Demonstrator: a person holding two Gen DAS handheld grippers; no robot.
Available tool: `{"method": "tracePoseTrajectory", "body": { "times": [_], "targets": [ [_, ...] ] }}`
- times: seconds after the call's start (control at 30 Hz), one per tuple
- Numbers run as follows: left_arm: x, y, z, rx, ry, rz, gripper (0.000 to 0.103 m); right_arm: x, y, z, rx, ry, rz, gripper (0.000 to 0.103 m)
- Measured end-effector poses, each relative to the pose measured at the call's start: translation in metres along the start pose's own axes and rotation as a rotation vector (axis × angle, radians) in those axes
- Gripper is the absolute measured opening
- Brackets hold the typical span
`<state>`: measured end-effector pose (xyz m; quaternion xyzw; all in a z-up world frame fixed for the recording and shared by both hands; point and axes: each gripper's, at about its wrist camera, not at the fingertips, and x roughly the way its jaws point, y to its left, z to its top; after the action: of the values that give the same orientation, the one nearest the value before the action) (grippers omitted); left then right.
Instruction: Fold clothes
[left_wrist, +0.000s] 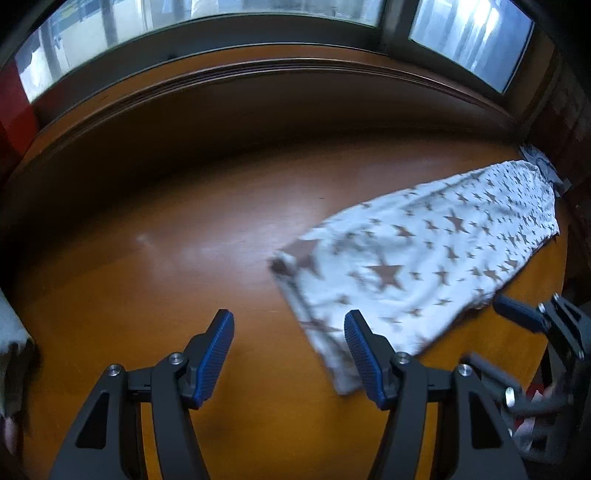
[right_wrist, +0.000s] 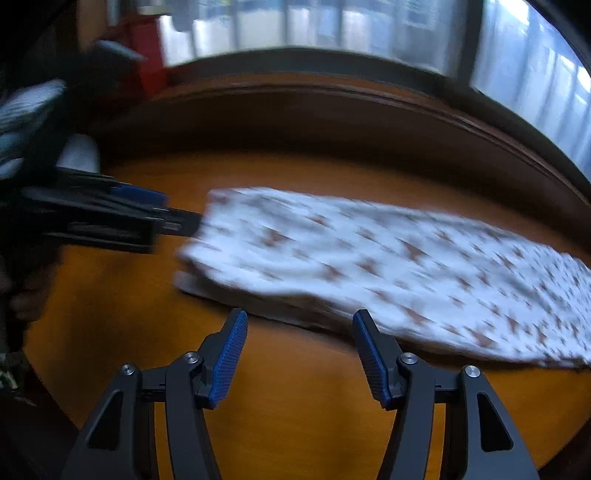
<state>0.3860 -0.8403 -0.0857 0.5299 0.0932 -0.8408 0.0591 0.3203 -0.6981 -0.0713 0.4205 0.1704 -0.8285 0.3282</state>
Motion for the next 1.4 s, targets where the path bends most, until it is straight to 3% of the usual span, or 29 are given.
{"method": "tracePoseTrajectory", "body": {
  "times": [0.1,0.33,0.5,0.63,0.77,0.87,0.93,1.0,1.13,1.4],
  "targets": [
    [0.007,0.017,-0.003,0.010,0.002,-0.003,0.060,0.004,0.032,0.009,-0.062,-0.052,-0.028,0.069],
    [0.010,0.035,-0.001,0.053,-0.004,-0.074,0.060,0.035,0.066,0.027,-0.078,-0.046,-0.079,0.069],
    [0.014,0.044,-0.004,0.101,-0.012,-0.085,0.060,0.053,0.062,0.030,-0.028,0.003,-0.106,0.069],
    [0.010,0.049,-0.013,0.105,-0.023,-0.089,0.060,0.065,0.055,0.028,0.027,0.045,-0.076,0.069],
    [0.006,0.059,-0.021,0.080,-0.032,-0.113,0.060,0.069,0.049,0.025,0.065,0.037,-0.072,0.069],
    [0.000,0.072,-0.030,0.061,-0.041,-0.120,0.060,0.068,0.047,0.024,0.074,0.024,-0.085,0.054],
    [-0.003,0.077,-0.035,0.050,-0.046,-0.116,0.060,0.067,0.044,0.024,0.086,0.020,-0.106,0.028],
    [-0.007,0.080,-0.042,0.043,-0.049,-0.113,0.060,0.067,0.039,0.025,0.108,0.019,-0.111,0.017],
    [-0.014,0.085,-0.047,0.044,-0.056,-0.101,0.060,0.062,0.024,0.026,0.192,0.010,-0.022,0.013],
    [-0.018,0.067,-0.030,0.112,-0.064,-0.096,0.060,0.036,-0.027,0.020,0.439,-0.114,0.145,0.013]
  ]
}}
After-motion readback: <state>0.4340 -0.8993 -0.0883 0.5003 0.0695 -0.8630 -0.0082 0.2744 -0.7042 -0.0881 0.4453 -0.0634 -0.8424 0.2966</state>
